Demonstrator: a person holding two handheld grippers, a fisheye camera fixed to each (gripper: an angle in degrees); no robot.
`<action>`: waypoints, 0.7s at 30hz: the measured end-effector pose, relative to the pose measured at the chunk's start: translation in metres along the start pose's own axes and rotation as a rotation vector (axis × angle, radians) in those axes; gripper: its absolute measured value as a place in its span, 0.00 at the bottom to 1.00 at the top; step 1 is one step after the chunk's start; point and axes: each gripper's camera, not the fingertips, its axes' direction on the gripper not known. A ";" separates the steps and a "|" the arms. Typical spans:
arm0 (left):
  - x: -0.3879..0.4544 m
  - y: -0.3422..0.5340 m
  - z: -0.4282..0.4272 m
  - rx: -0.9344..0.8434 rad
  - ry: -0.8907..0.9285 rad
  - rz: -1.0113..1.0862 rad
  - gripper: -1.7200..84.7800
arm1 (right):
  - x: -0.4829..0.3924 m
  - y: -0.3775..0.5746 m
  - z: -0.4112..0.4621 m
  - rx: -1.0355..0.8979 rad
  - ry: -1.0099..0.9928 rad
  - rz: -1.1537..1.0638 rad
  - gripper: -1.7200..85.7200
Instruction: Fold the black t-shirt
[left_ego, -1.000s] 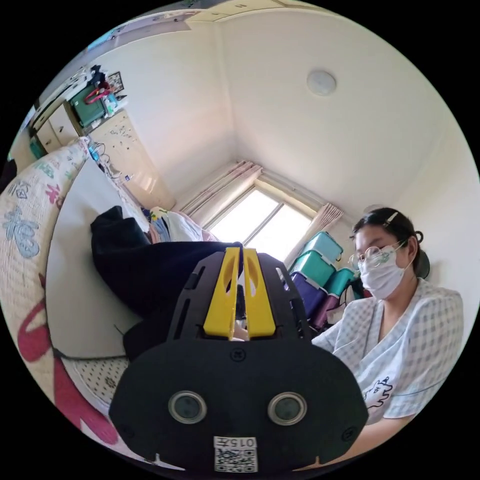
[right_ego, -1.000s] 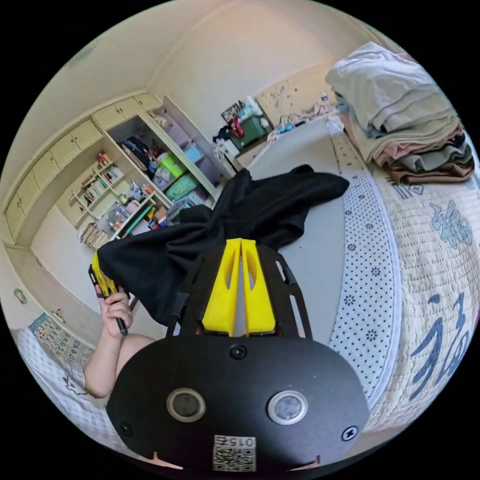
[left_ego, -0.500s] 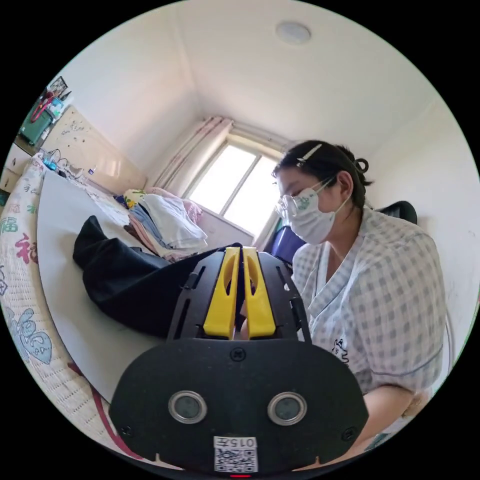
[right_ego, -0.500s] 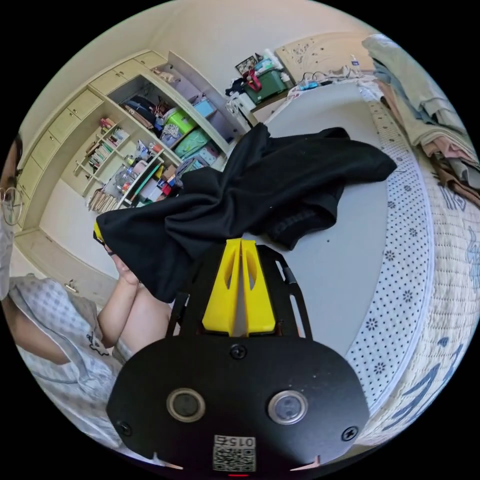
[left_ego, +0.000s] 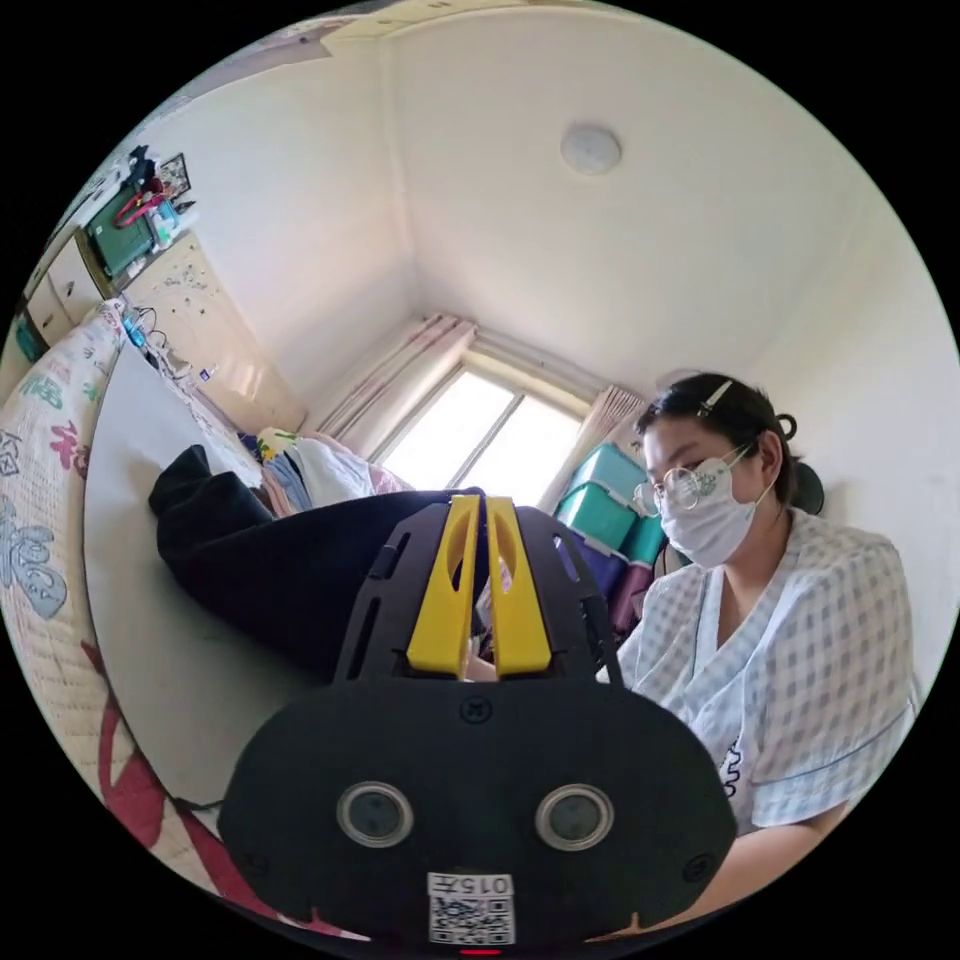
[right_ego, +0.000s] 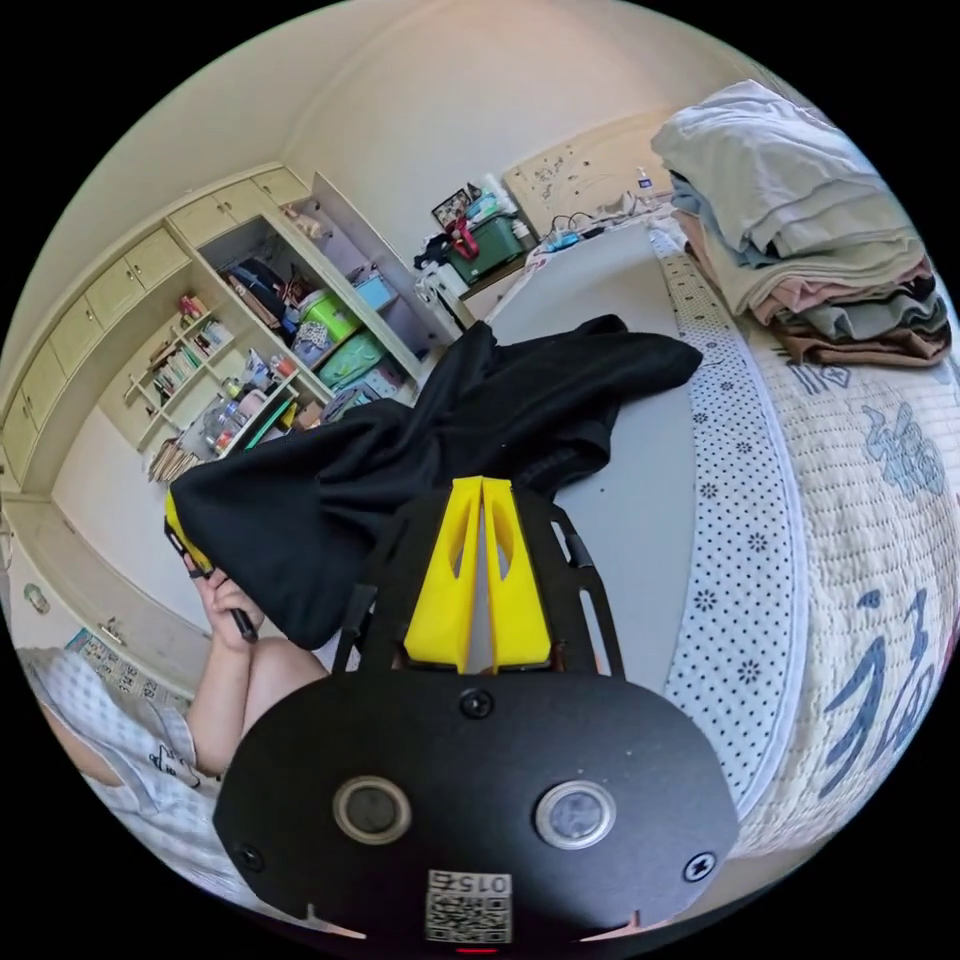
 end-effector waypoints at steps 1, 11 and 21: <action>0.000 0.001 -0.002 0.011 -0.007 -0.003 0.01 | 0.002 0.000 -0.002 0.005 -0.018 -0.003 0.01; -0.028 -0.021 0.016 -0.218 0.060 0.056 0.01 | 0.011 -0.069 -0.033 0.088 -0.097 -0.127 0.01; -0.003 -0.031 0.112 -0.560 0.118 0.139 0.01 | -0.080 -0.188 0.022 -0.114 -0.195 -0.385 0.04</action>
